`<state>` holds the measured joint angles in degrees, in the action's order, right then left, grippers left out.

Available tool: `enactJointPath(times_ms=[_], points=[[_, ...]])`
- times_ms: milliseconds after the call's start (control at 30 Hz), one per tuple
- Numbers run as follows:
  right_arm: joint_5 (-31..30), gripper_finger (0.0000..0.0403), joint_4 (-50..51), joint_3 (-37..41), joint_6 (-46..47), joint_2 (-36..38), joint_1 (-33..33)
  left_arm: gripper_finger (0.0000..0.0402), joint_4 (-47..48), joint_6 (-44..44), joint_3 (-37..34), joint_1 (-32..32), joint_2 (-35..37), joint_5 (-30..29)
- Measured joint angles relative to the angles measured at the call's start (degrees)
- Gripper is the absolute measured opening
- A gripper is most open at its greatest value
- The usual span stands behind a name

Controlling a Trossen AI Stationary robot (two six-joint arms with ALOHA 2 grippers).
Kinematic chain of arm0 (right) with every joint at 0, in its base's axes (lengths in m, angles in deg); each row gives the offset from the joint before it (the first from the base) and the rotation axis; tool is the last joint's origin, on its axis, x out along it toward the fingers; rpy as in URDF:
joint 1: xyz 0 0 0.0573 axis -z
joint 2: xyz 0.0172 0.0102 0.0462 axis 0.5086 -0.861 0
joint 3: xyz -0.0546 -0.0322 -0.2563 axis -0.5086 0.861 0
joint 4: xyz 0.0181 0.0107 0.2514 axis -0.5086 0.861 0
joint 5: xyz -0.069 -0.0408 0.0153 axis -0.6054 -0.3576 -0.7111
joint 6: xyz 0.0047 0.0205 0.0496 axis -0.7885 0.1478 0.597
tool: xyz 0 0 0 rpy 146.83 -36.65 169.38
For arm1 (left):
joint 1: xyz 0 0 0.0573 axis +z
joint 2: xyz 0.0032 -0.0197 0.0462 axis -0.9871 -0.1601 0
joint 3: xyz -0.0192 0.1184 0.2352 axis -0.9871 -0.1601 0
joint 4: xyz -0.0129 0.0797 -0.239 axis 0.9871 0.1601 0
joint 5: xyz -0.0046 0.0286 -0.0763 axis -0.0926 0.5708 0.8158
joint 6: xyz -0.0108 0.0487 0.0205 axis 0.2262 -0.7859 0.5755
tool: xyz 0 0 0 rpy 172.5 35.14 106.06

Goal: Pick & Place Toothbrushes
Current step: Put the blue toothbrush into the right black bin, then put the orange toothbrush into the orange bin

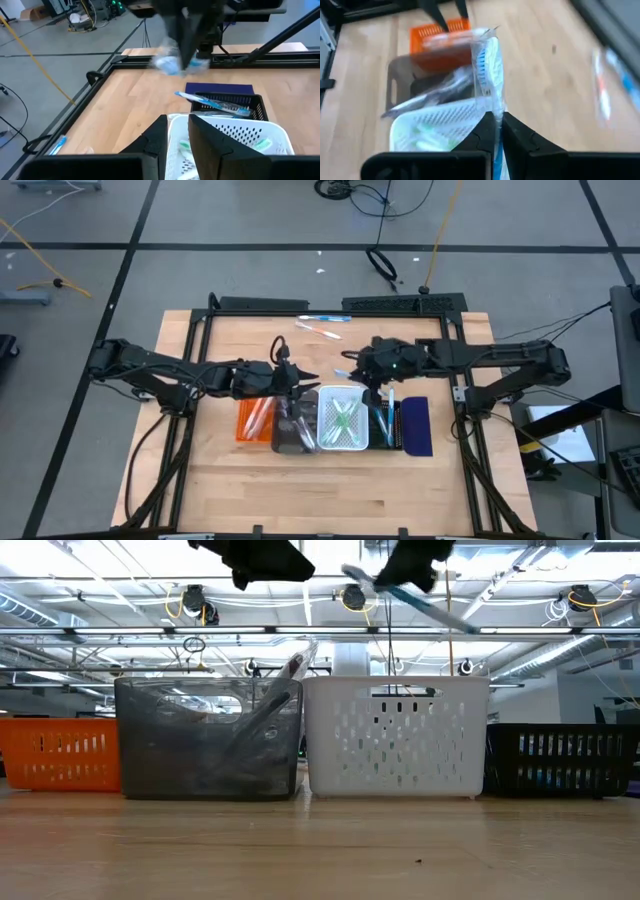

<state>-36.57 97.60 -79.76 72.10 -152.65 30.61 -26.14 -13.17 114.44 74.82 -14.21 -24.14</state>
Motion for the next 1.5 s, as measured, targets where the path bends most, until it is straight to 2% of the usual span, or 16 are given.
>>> enactJointPath(times_ms=[67,133,233,300,467,667,767,867,967,1133,1500], points=[[-0.5,0.0009,2.9,0.0,4.5,0.1,-1.0,0.0077,0.5,0.3,0.0,0.3,0.0,0.0],[-3.5,0.0009,6.2,0.0,8.7,0.1,-2.8,0.0077,0.9,0.4,0.0,0.6,0.0,0.0],[-13.0,0.0009,7.2,0.5,12.7,0.1,-7.1,0.0077,1.0,0.5,0.0,0.8,0.0,-0.1],[-17.8,0.0009,3.2,2.7,14.8,0.3,-9.9,0.0077,1.3,0.5,0.0,0.8,0.0,-0.1],[-19.8,0.0009,-8.8,12.8,19.5,3.2,-14.8,0.0077,1.8,0.3,0.0,0.8,0.0,-0.1],[-28.6,0.0009,-16.2,26.0,29.3,8.3,-19.0,0.0077,2.3,-1.2,0.0,0.9,0.0,-0.1],[-31.2,0.0008,-22.1,32.2,33.6,11.2,-20.7,0.0077,2.5,-1.3,0.0,1.3,0.0,-2.3],[-31.4,0.0008,-29.7,37.6,34.4,13.5,-21.6,0.0077,2.5,-1.6,0.0,2.4,0.0,-7.2],[-31.5,0.0008,-33.0,41.1,36.0,15.0,-21.6,0.0077,2.5,-2.3,0.0,4.2,0.0,-10.2],[-30.9,0.0013,-37.9,44.8,37.9,15.2,-21.6,0.0077,3.6,-1.1,0.0,7.2,0.0,-10.1],[-29.6,0.0124,-39.4,46.5,35.0,15.2,-21.6,0.0077,7.8,1.0,0.0,9.4,0.0,-10.0]])
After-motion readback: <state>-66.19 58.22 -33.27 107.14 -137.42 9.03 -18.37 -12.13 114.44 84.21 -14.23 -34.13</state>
